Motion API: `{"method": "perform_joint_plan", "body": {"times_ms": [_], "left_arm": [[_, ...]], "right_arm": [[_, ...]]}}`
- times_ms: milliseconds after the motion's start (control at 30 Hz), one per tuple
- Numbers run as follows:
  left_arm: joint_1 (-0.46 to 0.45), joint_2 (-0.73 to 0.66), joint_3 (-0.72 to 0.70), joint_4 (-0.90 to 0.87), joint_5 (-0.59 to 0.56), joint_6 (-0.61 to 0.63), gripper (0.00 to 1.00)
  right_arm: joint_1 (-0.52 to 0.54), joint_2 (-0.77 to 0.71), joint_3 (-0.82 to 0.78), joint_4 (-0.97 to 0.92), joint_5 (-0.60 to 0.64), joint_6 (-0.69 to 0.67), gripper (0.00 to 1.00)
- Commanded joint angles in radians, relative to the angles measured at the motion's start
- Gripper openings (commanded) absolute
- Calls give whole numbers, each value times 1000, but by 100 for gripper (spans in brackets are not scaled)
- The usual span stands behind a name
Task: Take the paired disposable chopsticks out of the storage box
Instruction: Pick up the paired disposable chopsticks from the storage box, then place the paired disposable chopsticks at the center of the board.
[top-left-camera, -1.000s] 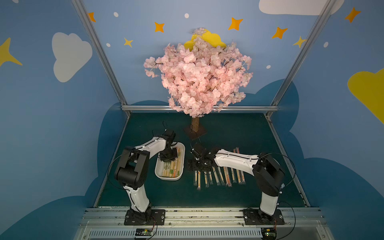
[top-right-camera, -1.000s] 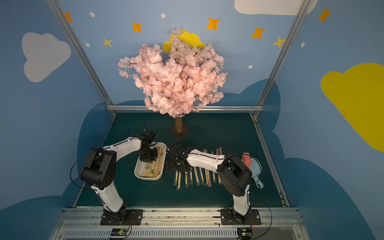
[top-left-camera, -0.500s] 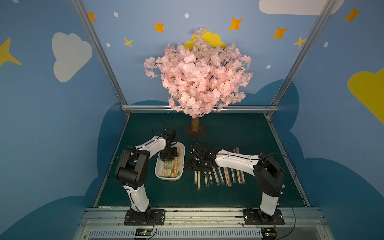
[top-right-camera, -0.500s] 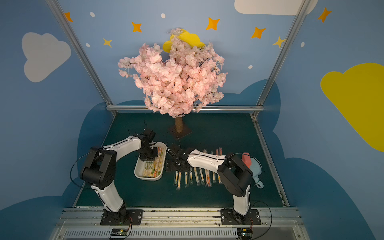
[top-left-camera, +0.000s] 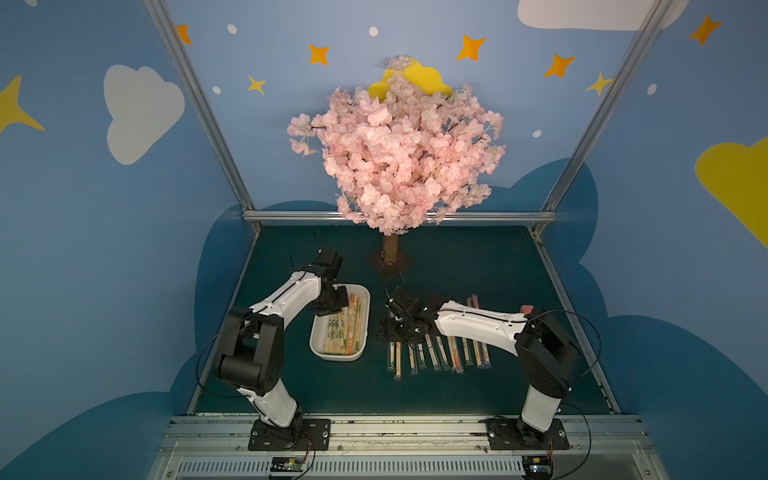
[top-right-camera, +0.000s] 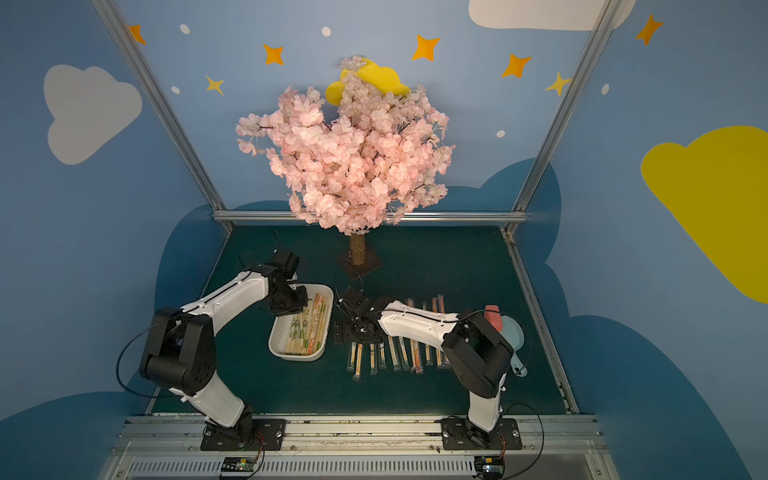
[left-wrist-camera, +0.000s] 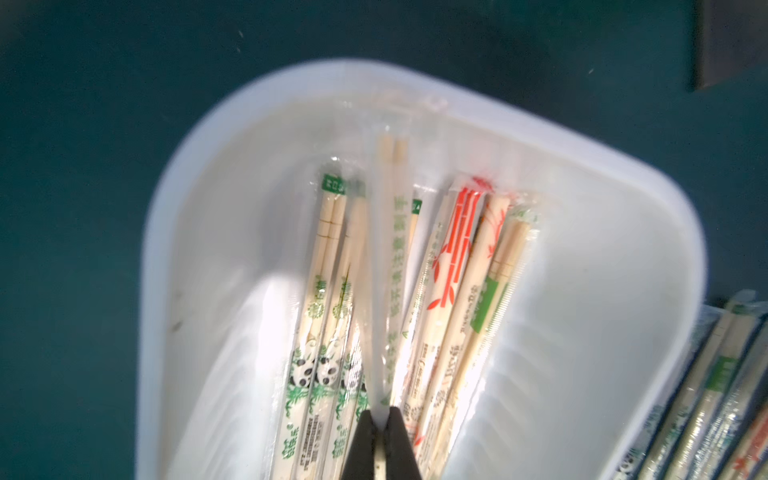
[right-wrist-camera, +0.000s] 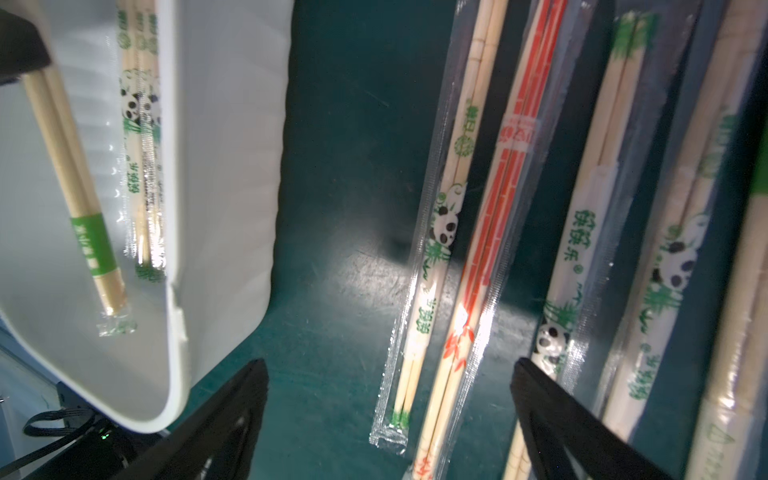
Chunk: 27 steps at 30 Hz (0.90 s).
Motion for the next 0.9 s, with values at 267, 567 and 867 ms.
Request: {"method": "perform_joint_plan", "body": {"times_ms": [267,567,867], "left_arm": [[-34,-197,-40,75,201,34,3],[-181,-239,-128,195,222,-53,3],[-271,-133,-159,297,268,-103,3]], "right_arm": [[7,-147,-114,100,37,35,95],[20,-263,-266,191,58,108,98],[44,-343,-329,188,97,147,98]]}}
